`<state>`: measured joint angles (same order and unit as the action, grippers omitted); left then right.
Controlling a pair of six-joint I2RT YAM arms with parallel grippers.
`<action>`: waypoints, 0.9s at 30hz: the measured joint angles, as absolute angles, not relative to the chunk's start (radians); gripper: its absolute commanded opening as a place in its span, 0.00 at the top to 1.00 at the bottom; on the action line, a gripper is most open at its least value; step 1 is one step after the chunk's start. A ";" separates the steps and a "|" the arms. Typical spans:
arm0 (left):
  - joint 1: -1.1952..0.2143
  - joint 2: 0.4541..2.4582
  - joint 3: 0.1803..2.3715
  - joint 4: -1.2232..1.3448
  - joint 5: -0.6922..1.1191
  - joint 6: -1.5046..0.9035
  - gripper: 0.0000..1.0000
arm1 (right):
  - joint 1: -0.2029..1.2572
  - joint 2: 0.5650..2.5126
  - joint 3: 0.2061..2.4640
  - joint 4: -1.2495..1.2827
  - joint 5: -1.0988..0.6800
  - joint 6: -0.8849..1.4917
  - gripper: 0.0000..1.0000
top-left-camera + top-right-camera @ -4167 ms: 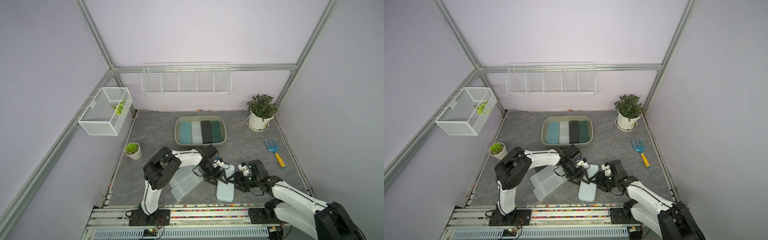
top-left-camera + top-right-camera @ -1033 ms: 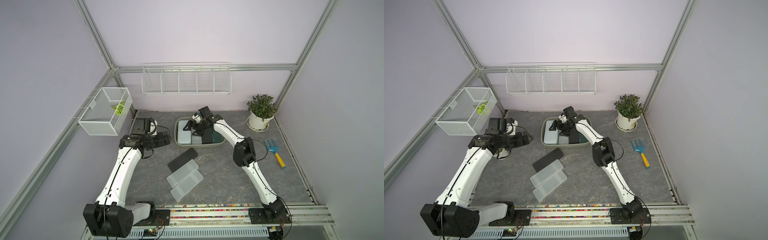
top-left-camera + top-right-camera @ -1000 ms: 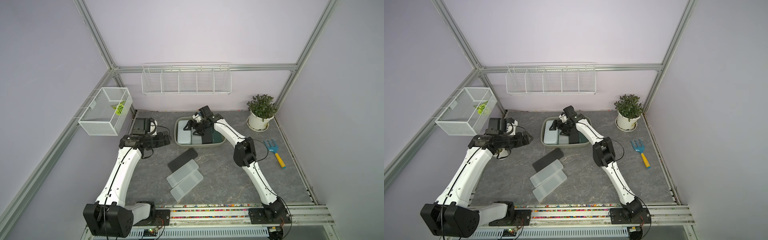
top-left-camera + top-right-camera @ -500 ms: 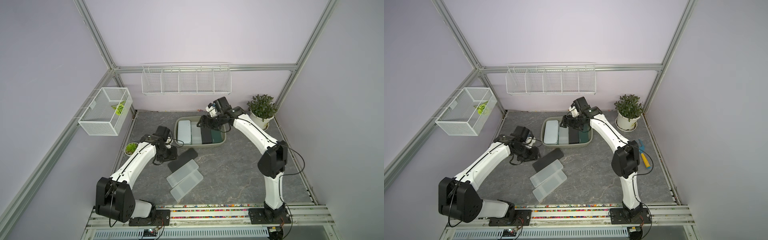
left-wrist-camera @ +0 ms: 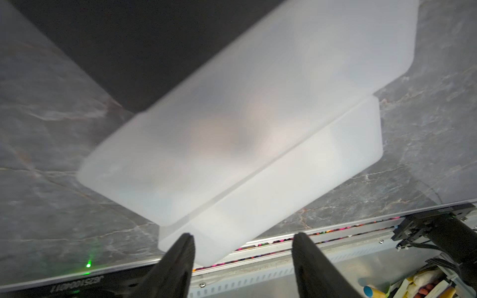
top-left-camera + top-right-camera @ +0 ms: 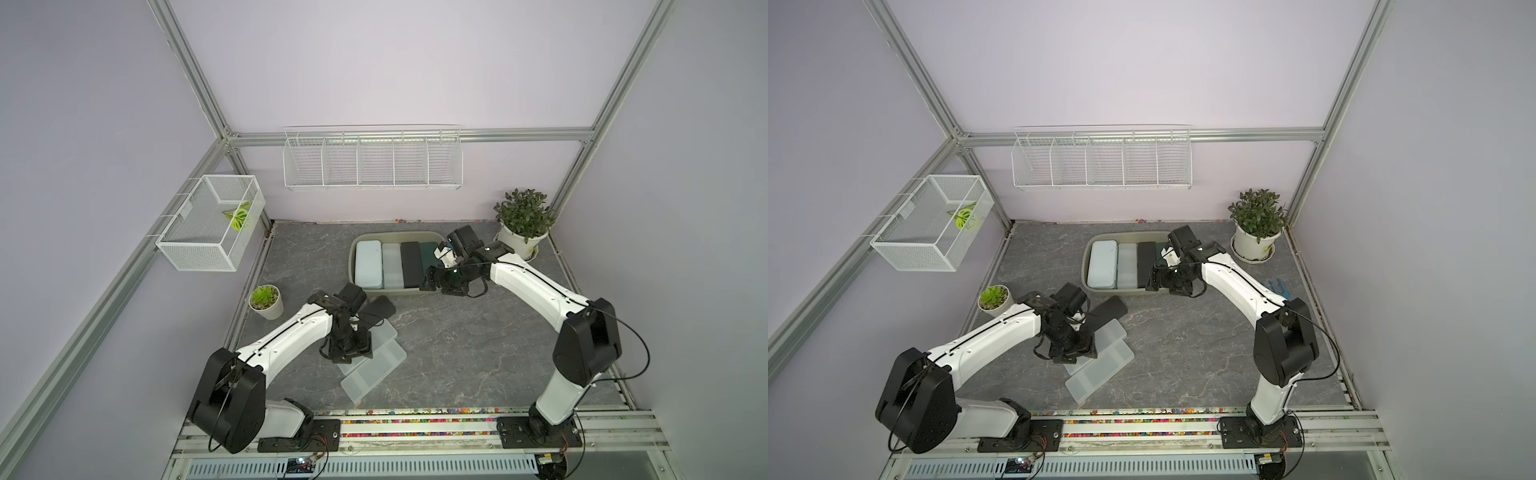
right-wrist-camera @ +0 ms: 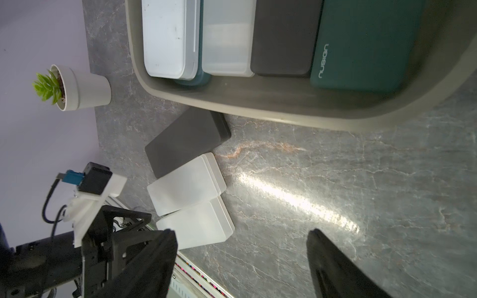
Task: Put the pencil case into the storage box
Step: Pick up the pencil case from the center of the board.
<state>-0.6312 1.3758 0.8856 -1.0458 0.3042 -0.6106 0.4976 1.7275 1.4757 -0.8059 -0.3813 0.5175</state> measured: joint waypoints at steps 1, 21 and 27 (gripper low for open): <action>-0.664 1.374 0.872 -1.045 0.310 -0.627 0.28 | 0.498 1.710 1.459 -0.804 -0.380 0.515 0.15; -0.748 1.354 0.806 -1.064 0.169 -0.809 0.00 | 0.496 1.575 1.314 -0.799 -0.359 0.499 0.13; -0.747 1.434 0.841 -1.067 0.123 -0.772 0.00 | 0.495 1.575 1.314 -0.800 -0.359 0.493 0.13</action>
<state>-0.7471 1.4338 0.8410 -1.0672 0.1230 -0.7719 0.4953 1.5749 1.3144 -0.7998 -0.3592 0.4927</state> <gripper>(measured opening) 0.999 0.873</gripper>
